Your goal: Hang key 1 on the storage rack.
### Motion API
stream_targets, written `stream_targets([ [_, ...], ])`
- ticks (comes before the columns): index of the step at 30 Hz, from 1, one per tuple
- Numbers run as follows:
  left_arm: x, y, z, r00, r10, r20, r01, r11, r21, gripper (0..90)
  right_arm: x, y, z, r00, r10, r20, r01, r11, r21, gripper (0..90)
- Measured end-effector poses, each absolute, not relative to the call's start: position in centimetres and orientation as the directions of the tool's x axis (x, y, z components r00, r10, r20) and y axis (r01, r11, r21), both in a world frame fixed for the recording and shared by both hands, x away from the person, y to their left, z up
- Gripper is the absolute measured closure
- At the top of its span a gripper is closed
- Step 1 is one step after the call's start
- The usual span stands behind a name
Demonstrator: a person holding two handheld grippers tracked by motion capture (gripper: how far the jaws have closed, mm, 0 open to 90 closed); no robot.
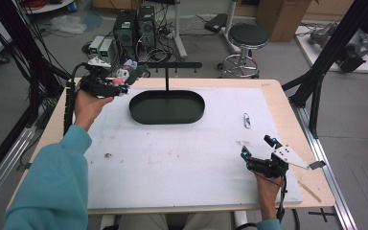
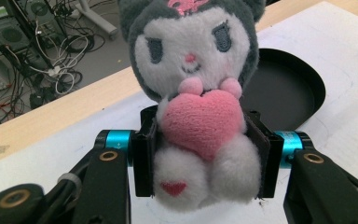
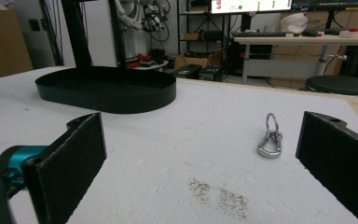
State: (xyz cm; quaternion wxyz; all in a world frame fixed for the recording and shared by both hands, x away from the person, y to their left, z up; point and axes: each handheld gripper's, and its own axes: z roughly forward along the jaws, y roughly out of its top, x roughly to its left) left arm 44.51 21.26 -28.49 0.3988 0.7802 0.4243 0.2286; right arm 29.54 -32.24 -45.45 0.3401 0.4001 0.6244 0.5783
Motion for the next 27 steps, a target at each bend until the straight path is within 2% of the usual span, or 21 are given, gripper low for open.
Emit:
stream_targets([
  [27,44.80,20.45,-27.52,0.526,0.850,0.031,0.470,-0.320,0.823,53.4,29.50,-32.22,-45.45,-0.447,0.894,0.039,0.107,0.011,0.994,0.8],
])
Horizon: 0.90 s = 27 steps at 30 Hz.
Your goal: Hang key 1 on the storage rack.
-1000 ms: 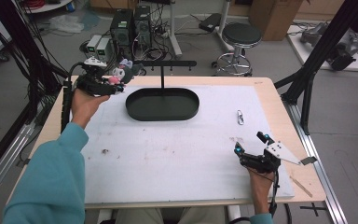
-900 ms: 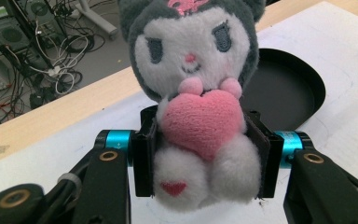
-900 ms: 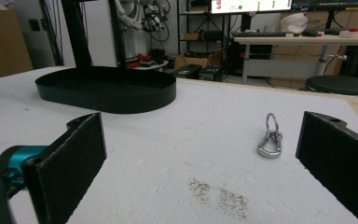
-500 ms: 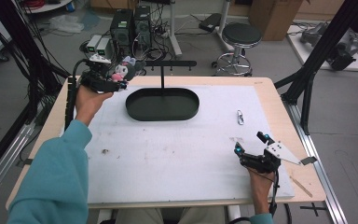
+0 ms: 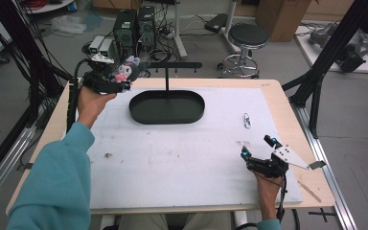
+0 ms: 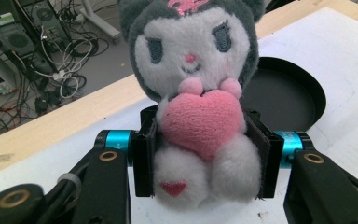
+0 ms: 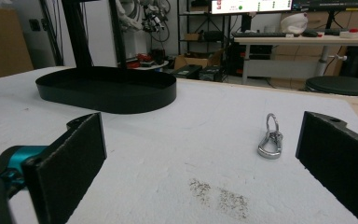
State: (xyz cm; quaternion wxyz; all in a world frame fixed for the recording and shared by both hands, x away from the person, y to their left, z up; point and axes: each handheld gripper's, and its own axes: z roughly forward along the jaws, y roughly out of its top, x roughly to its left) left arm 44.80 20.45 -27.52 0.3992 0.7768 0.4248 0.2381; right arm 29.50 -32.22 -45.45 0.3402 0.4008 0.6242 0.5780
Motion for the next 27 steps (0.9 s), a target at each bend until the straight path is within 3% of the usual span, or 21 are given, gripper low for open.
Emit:
stream_targets([
  [27,46.4,20.3,-27.7,0.478,0.877,0.050,0.499,-0.318,0.806,53.3,29.5,-32.2,-45.5,-0.449,0.892,0.041,0.106,0.007,0.994,0.8],
])
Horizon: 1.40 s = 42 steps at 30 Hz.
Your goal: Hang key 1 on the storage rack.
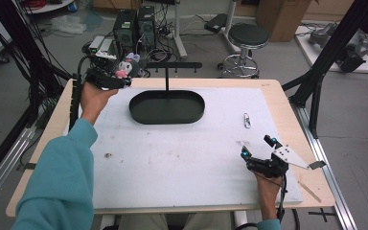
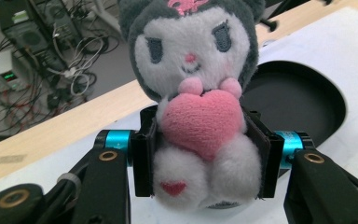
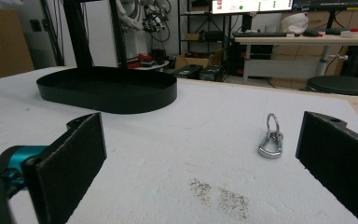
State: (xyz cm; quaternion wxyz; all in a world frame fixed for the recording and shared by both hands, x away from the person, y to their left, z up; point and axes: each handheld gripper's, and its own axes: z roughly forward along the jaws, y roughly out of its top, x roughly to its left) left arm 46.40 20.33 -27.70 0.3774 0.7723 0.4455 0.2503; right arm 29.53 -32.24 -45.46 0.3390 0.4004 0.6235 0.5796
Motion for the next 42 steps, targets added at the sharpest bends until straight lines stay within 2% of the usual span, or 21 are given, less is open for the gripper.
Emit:
stream_targets([
  [8,46.4,20.4,-28.0,0.483,0.873,0.066,0.506,-0.340,0.793,53.2,29.5,-32.3,-45.5,-0.451,0.892,0.041,0.107,0.008,0.994,0.8],
  [29,45.6,21.8,-31.7,0.490,0.870,0.065,0.570,-0.376,0.730,52.9,29.5,-32.2,-45.4,-0.451,0.892,0.042,0.113,0.010,0.994,0.8],
  [42,46.3,20.3,-33.1,0.503,0.861,0.071,0.572,-0.393,0.720,52.8,29.5,-32.2,-45.4,-0.452,0.891,0.040,0.110,0.011,0.994,0.8],
])
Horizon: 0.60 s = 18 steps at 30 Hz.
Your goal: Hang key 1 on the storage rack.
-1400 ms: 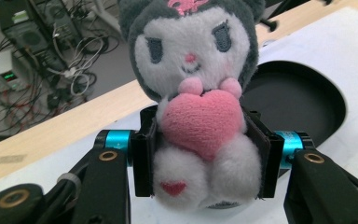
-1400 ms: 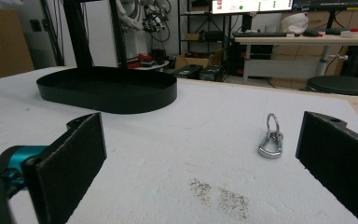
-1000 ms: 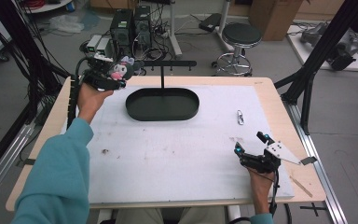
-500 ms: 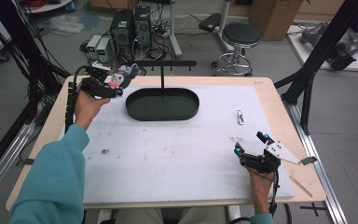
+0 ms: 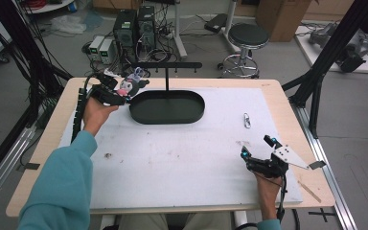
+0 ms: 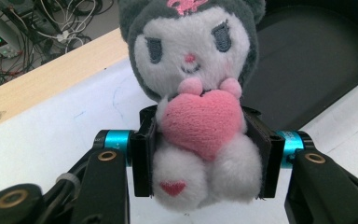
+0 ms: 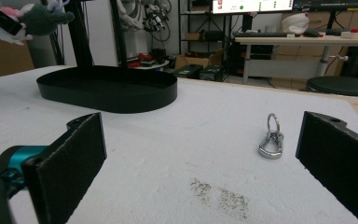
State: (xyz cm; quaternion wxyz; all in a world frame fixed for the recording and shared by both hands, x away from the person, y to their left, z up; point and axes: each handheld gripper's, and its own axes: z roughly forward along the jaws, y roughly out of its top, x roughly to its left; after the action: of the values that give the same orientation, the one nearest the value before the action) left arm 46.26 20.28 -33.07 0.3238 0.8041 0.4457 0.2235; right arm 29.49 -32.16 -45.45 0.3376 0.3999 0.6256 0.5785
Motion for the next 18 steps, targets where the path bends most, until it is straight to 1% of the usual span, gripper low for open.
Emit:
stream_targets([
  [18,48.8,19.8,-33.8,0.467,0.883,0.043,0.593,-0.350,0.725,52.8,29.6,-32.3,-45.5,-0.453,0.891,0.038,0.107,0.011,0.994,0.8],
])
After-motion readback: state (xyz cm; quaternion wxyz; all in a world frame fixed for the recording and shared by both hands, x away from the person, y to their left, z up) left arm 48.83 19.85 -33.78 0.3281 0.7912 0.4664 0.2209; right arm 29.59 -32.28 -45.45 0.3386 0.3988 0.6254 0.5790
